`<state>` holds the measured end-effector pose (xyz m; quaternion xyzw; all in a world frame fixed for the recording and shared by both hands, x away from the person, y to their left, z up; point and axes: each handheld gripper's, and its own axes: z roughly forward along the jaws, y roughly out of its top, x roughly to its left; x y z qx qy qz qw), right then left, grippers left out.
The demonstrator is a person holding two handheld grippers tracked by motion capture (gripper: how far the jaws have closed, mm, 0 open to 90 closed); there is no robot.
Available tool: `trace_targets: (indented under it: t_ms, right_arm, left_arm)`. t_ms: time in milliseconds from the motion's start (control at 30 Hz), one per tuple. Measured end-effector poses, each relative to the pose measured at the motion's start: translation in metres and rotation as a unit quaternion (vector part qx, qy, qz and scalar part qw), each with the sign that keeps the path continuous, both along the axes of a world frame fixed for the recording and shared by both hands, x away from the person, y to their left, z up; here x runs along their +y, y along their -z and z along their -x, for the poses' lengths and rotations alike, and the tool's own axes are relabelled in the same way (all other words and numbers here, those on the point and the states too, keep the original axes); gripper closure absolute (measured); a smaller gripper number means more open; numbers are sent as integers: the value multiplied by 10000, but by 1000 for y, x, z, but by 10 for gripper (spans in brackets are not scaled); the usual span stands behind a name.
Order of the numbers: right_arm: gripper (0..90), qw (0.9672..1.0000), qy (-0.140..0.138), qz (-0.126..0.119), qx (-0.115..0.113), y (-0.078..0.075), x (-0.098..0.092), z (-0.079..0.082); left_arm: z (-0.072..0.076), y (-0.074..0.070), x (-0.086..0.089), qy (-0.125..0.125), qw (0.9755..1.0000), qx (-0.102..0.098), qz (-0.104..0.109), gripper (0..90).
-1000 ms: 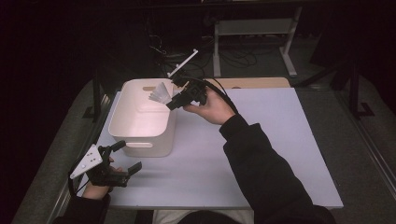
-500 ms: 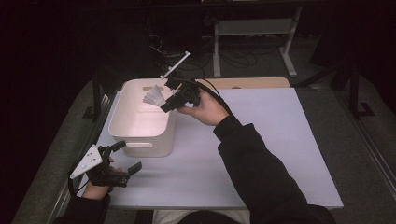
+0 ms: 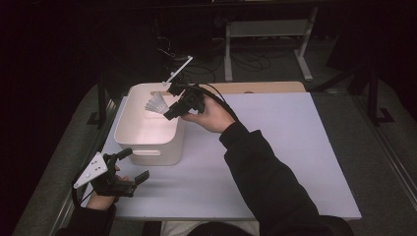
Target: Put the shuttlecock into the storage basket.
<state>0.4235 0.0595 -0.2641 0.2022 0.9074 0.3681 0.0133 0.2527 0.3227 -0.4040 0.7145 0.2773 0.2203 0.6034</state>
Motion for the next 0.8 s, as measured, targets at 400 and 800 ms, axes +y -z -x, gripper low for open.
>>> trace_targets:
  t_ms: [400,800]
  right_arm:
    - [641,9999,-123,82,73,9,13,0]
    - [641,9995,-217,161,144,18,23,-1]
  left_arm:
    - [0,0,0,-6,10000,-3,1,0]
    - [0,0,0,0,10000,-7,7,0]
